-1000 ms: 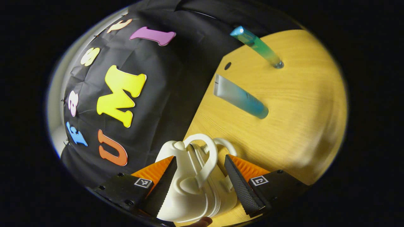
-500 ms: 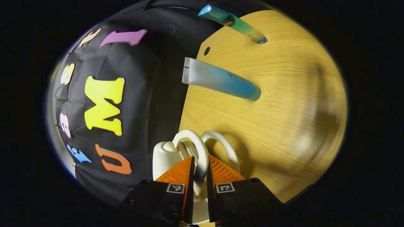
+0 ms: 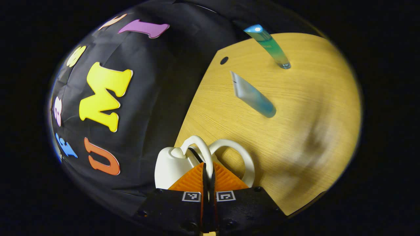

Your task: First open the suitcase, pack the skin care products into it, and then close the suitcase.

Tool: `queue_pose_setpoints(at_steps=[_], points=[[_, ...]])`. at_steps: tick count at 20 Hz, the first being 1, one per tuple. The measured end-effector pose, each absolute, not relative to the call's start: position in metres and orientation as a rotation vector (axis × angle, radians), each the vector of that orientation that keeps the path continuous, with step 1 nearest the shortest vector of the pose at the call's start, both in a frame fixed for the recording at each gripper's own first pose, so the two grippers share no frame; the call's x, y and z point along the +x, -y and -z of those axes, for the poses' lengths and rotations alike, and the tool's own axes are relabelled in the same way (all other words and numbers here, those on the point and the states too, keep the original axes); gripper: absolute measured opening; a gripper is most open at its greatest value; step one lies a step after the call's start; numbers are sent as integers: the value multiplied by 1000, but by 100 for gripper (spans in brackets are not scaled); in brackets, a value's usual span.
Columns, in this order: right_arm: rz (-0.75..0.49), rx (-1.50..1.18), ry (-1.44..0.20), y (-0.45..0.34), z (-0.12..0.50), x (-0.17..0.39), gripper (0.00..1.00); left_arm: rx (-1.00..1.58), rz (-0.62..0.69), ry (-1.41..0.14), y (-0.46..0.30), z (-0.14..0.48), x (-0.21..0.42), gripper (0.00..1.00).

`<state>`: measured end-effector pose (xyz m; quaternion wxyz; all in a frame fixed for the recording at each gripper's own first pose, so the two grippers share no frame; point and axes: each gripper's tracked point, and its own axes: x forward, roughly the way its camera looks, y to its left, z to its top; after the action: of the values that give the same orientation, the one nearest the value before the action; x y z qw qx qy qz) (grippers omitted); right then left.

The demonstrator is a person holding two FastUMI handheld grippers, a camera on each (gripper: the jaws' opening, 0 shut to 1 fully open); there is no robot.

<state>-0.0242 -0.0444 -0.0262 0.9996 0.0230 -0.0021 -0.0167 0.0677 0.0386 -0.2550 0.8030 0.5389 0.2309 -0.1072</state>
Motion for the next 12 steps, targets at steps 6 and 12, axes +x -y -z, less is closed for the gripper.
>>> queue_pose_setpoints(at_steps=[6,12], points=[[10,66,21,19,18,-17,80,1040,86,-379,-83,155,64,3],[-27,49,5,-22,18,-6,80,817,-30,-348,-164,92,68,3]])
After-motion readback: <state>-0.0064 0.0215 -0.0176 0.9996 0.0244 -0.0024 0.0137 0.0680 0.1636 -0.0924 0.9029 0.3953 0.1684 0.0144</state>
